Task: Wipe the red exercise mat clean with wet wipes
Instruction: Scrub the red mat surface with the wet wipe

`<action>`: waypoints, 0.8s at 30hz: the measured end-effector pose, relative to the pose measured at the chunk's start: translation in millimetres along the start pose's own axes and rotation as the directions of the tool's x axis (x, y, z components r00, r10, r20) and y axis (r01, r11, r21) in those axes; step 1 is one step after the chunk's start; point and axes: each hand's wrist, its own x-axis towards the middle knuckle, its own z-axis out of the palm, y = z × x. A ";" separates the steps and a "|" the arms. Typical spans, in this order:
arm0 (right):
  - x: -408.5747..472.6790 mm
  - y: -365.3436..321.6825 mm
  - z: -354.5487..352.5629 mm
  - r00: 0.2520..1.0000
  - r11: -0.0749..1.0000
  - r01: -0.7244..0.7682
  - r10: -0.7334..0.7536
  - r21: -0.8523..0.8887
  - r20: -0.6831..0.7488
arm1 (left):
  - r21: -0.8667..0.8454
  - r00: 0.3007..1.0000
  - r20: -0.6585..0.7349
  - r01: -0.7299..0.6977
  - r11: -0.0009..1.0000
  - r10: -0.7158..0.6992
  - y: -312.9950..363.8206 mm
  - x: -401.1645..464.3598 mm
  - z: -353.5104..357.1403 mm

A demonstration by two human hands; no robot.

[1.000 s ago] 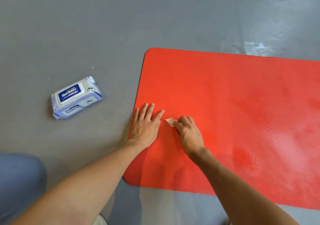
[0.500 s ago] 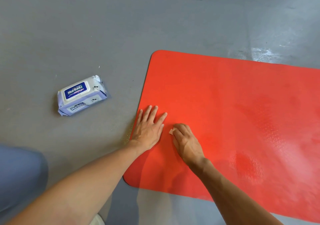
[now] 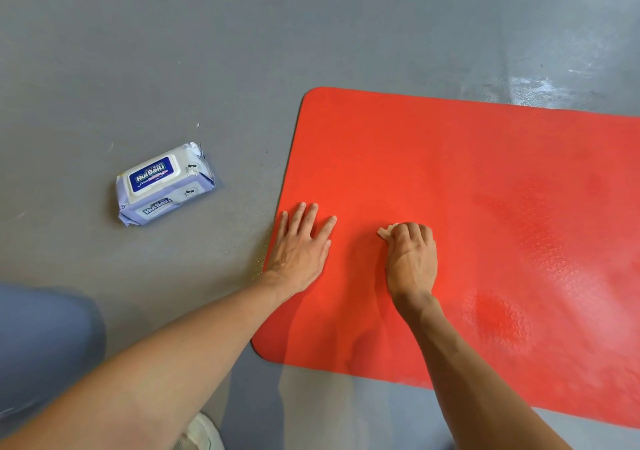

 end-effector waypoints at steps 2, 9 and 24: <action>-2.2 -2.0 -0.7 0.999 0.998 0.047 -0.048 -0.048 -0.003 | 0.014 1.000 -0.001 -0.008 1.000 0.008 0.1 -2.0 1.5; -51.8 -40.4 15.0 0.954 0.957 0.281 -0.287 0.070 0.086 | -0.010 1.000 0.006 0.012 1.000 -0.012 6.9 -14.7 2.1; -27.9 -19.1 -7.7 0.986 0.984 -0.169 0.169 0.047 -0.002 | 0.040 0.991 0.095 -0.098 0.994 0.094 14.0 -32.8 -4.4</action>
